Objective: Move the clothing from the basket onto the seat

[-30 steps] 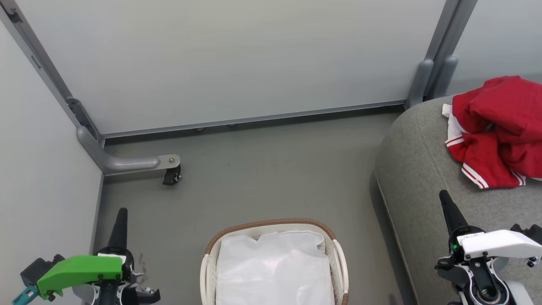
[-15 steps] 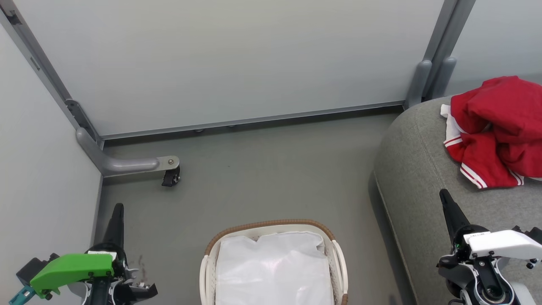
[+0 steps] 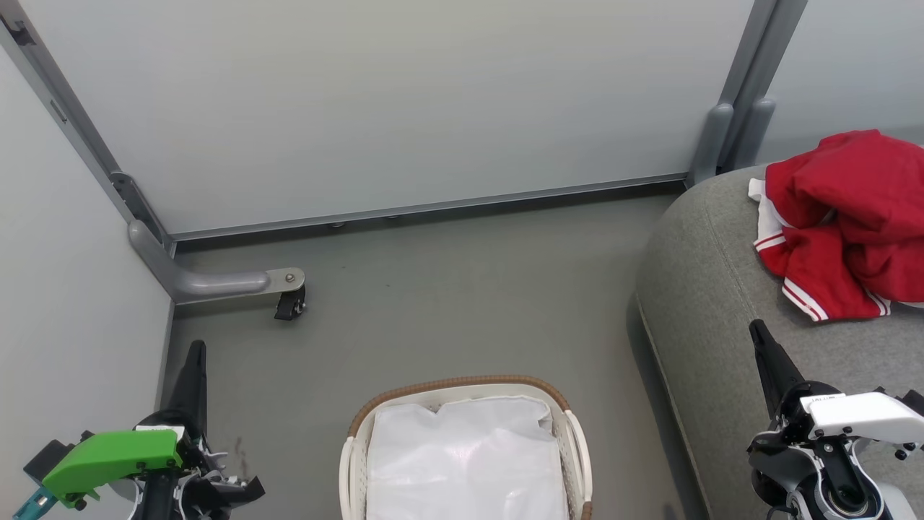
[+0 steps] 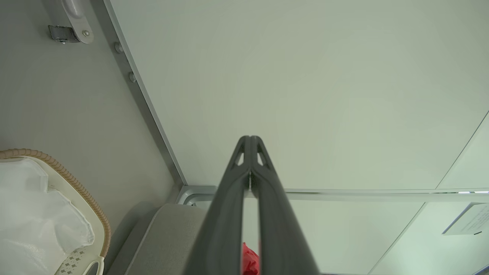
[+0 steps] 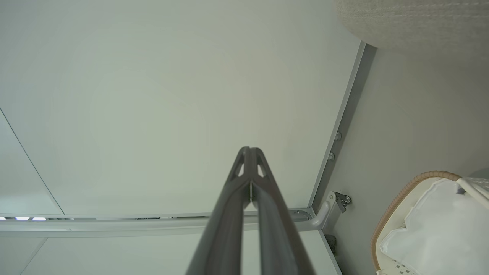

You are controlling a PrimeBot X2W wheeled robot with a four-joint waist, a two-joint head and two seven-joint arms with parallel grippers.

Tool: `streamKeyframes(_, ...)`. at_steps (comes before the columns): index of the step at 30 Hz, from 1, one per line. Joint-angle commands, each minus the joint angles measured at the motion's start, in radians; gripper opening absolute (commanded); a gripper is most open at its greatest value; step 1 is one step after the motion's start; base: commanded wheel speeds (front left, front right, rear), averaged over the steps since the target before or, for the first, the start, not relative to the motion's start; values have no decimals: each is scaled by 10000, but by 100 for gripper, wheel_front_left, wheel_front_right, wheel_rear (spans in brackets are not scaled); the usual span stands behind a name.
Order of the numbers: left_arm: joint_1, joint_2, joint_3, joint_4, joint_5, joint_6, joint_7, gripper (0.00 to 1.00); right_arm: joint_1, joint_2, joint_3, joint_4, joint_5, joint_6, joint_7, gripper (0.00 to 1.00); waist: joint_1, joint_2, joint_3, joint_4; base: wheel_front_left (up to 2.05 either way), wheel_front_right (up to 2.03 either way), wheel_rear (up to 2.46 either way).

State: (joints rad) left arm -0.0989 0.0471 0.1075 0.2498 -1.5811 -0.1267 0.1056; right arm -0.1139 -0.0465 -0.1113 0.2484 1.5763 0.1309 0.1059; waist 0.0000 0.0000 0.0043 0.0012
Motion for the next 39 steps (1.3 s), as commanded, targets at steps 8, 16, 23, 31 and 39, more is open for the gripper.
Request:
streamKeyframes(8,-147,56,92,-58,-334,-73,124,0,105,-67,-46,-58,381,-2,110,0,0,0,-12,-12,0,0,0)
streamKeyframes(16,-147,56,92,-59,-332,-72,121,0,104,-67,-45,-56,382,-2,109,0,0,0,-12,-12,0,0,0)
streamKeyframes(23,-147,56,91,-58,-333,-72,121,0,105,-67,-43,-56,382,-2,109,0,0,0,-12,-12,0,0,0)
streamKeyframes(31,-147,56,91,-59,-333,-72,120,0,104,-67,-43,-56,382,-2,109,0,0,0,-12,-12,0,0,0)
streamKeyframes(39,-147,56,90,-59,-333,-72,120,0,104,-67,-42,-55,383,-2,108,0,0,0,-12,-12,0,0,0)
